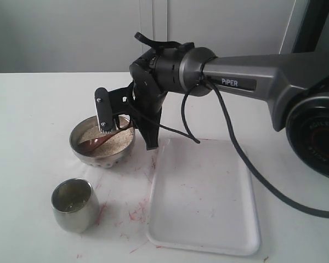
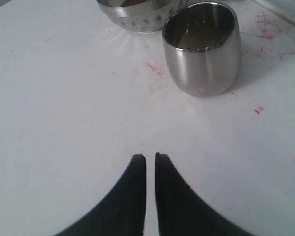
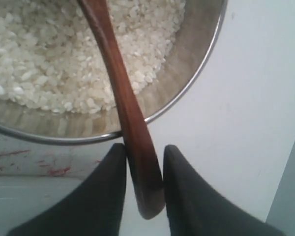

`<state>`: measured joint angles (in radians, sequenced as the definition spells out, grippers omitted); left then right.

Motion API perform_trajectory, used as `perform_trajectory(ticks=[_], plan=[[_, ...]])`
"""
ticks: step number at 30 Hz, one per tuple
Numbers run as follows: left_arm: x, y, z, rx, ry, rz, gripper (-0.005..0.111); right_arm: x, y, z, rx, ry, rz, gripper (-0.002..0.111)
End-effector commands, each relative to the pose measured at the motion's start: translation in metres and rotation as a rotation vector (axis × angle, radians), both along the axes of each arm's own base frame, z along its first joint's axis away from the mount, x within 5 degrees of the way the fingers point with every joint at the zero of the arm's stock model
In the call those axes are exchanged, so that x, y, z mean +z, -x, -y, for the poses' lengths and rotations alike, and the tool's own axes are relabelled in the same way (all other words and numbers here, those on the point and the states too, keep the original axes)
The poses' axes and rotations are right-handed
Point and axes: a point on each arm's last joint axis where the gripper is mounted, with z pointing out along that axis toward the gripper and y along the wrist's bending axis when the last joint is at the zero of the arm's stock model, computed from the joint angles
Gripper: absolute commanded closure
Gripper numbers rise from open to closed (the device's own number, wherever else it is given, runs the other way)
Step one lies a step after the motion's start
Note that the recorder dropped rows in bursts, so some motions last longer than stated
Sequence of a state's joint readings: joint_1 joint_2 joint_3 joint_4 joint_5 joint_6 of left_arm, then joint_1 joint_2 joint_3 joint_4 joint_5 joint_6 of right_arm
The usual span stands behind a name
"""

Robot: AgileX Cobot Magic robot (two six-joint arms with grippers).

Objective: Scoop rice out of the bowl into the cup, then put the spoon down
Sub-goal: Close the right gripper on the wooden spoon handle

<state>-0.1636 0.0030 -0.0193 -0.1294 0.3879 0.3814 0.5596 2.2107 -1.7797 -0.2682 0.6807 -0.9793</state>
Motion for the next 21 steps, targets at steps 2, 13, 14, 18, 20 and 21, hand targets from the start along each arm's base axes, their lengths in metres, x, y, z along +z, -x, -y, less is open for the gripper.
perform_trajectory(ticks=[2,13,14,18,20,21], plan=[[-0.004,0.001,0.001,-0.010,0.006,-0.030,0.092,-0.001,-0.002,-0.001,0.008,-0.005,0.008,0.082],[-0.004,0.001,0.001,-0.010,0.006,-0.030,0.092,-0.005,-0.002,-0.001,0.009,-0.001,0.004,0.068],[-0.004,0.001,0.001,-0.010,0.006,-0.030,0.092,-0.006,-0.003,-0.001,0.009,0.000,0.002,0.068],[-0.004,0.001,0.001,-0.010,0.006,-0.030,0.092,-0.012,-0.003,-0.001,0.009,0.006,-0.008,0.068],[-0.004,0.001,0.001,-0.010,0.006,-0.030,0.092,-0.016,-0.004,-0.001,0.011,0.013,-0.011,0.068],[-0.004,0.001,0.001,-0.010,0.006,-0.030,0.092,-0.015,-0.004,-0.001,0.012,0.016,-0.009,0.068]])
